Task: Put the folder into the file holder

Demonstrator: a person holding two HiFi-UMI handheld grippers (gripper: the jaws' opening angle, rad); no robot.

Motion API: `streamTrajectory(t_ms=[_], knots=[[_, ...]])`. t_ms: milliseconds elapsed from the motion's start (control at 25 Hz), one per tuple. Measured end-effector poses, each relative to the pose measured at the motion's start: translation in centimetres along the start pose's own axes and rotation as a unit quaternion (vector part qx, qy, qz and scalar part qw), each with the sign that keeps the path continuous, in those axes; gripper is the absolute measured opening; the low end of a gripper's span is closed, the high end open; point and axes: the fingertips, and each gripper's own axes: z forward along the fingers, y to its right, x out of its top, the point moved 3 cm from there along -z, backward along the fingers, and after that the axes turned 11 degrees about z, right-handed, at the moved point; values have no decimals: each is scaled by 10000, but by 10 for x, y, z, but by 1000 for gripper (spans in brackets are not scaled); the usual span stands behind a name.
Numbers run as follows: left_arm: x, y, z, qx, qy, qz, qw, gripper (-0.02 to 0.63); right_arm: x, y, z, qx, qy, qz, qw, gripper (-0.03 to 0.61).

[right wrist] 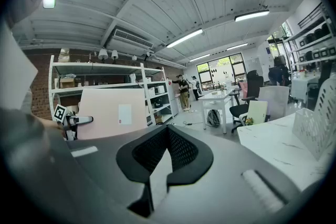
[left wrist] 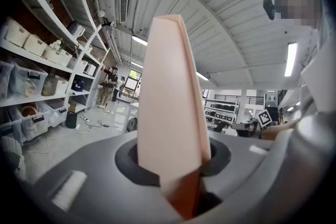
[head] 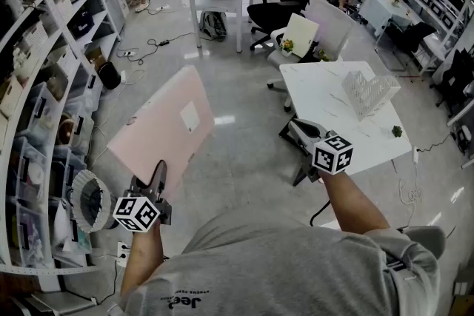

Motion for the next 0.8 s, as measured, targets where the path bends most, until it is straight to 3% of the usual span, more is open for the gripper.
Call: streamTrajectory(t_ms=[480, 800], knots=[[1, -2, 8, -14, 6, -28, 10000, 190, 5, 4, 6, 39, 4, -83, 10000, 2], [5, 7, 31, 46, -16, -24, 10000, 190, 15, 31, 4, 83, 71, -4, 9999, 3]])
